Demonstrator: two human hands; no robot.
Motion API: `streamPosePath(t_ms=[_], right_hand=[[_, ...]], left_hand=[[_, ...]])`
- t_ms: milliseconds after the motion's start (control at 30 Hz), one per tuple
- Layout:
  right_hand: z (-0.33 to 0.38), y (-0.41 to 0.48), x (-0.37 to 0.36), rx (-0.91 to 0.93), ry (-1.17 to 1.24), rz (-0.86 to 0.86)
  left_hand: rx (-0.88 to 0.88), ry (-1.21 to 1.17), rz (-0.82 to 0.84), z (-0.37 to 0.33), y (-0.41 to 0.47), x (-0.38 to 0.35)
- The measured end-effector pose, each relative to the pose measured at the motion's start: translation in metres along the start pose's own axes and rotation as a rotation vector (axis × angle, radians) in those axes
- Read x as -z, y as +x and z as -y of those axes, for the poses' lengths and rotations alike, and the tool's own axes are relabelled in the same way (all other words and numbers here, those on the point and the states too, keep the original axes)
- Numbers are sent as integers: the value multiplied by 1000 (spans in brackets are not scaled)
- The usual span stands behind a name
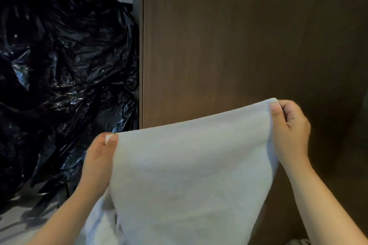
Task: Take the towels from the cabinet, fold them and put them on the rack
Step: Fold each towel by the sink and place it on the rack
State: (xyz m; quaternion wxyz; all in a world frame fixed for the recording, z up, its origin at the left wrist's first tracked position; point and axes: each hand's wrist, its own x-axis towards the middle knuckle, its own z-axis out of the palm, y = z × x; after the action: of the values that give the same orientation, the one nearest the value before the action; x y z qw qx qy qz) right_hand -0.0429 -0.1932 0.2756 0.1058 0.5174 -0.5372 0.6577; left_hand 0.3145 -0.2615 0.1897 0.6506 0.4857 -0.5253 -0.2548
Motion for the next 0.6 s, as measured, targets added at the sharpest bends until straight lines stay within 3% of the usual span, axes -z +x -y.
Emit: streamPosePath(t_ms=[233,433,600], right_hand=[[-8,-21,-8,-28,7,-2],[-20,-30,-23,-87,-45,88],[-27,-32,-20,-89,-68,59]], left_hand=[[-205,136,-80,-15,17,24],[-136,166,-47,-11,24,25],[-219,241,-62,-14,21,31]])
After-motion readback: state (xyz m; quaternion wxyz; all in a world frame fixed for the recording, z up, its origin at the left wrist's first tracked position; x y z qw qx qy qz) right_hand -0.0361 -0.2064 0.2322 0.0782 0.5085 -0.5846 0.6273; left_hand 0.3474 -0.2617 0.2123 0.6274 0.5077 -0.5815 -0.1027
